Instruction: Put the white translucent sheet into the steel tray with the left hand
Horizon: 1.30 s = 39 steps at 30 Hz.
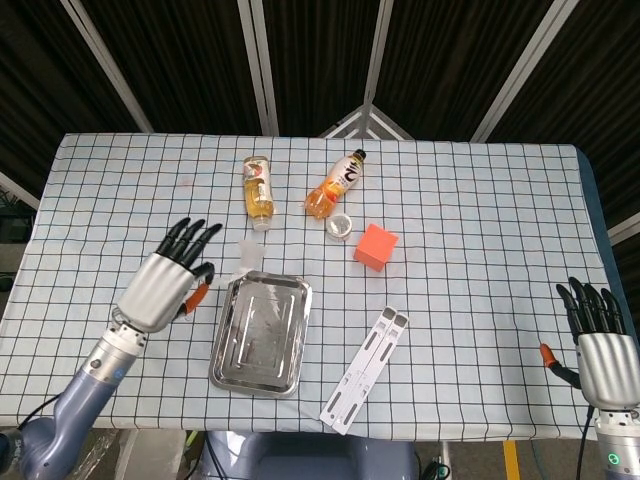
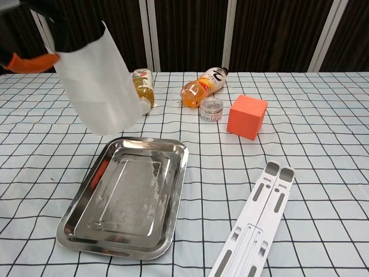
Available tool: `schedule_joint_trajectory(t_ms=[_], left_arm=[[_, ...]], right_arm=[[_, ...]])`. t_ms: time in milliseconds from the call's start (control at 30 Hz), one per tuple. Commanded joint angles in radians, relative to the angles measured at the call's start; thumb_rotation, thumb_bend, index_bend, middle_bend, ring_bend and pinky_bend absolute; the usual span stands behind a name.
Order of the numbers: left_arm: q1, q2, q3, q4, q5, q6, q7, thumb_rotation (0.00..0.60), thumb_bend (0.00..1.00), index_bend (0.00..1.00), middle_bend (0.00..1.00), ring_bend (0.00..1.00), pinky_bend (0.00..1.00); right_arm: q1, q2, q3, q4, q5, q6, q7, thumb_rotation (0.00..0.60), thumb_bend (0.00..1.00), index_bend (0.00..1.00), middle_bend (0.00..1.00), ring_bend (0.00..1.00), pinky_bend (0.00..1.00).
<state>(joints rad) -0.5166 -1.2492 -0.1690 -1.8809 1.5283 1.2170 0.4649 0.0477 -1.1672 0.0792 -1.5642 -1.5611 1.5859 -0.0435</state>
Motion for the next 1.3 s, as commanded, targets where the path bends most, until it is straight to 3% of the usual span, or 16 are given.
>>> schedule_joint_trajectory(t_ms=[33, 333, 367, 667, 1300], left_arm=[[-0.012, -0.061, 0.06, 0.007, 0.025, -0.037, 0.043, 0.6, 0.53, 0.57, 0.04, 0.0, 0.0], [-0.01, -0.136, 0.159, 0.081, 0.066, -0.09, 0.074, 0.6, 0.53, 0.57, 0.04, 0.0, 0.0], [-0.012, -0.135, 0.183, 0.093, 0.08, -0.108, 0.078, 0.6, 0.53, 0.57, 0.04, 0.0, 0.0], [-0.009, -0.101, 0.241, 0.141, 0.12, -0.135, 0.046, 0.6, 0.53, 0.57, 0.04, 0.0, 0.0], [-0.014, -0.128, 0.231, 0.202, 0.104, -0.153, 0.037, 0.6, 0.53, 0.56, 0.04, 0.0, 0.0]], right_arm=[[0.0, 0.001, 0.0, 0.0, 0.001, 0.0, 0.001, 0.6, 0.33, 0.0, 0.0, 0.0, 0.0], [0.0, 0.002, 0.001, -0.002, 0.002, -0.002, 0.004, 0.6, 0.33, 0.0, 0.0, 0.0, 0.0], [0.0, 0.002, 0.001, -0.002, 0.003, -0.002, 0.003, 0.6, 0.33, 0.0, 0.0, 0.0, 0.0], [0.001, 0.002, 0.0, -0.004, 0.002, -0.004, 0.0, 0.6, 0.33, 0.0, 0.0, 0.0, 0.0], [0.0, 0.002, 0.001, -0.006, 0.006, -0.005, 0.001, 0.6, 0.33, 0.0, 0.0, 0.0, 0.0]])
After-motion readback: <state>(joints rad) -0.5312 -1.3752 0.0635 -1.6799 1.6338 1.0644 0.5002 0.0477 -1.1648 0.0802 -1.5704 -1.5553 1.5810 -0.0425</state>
